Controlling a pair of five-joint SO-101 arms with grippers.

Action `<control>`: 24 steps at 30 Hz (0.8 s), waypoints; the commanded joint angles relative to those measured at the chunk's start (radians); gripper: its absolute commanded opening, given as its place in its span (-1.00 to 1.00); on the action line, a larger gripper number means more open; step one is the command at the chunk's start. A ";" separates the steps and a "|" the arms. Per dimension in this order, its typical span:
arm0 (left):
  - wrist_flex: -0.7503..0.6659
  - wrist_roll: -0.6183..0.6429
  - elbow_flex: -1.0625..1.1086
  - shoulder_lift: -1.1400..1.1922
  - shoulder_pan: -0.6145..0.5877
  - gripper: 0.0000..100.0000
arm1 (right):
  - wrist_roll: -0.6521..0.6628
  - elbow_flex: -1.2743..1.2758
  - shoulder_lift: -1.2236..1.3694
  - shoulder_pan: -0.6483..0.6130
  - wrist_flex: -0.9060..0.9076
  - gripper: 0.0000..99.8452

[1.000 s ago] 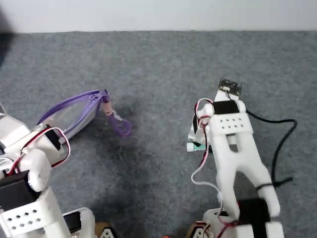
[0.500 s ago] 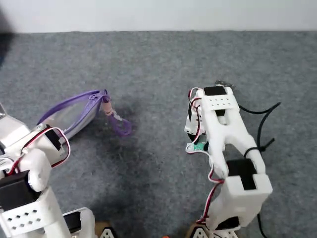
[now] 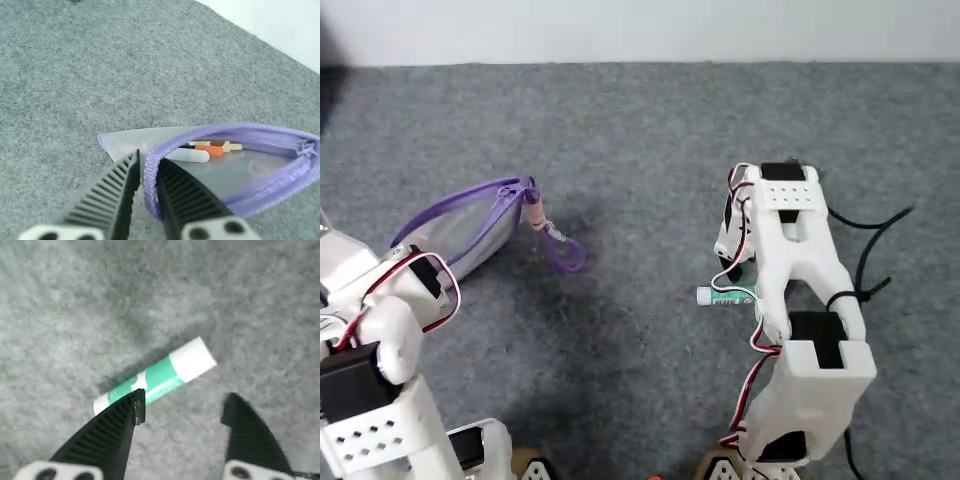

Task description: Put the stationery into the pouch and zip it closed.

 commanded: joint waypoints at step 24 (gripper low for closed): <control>-0.011 -0.006 0.013 0.021 0.005 -0.97 | 0.003 -0.051 0.105 0.065 -0.107 -0.98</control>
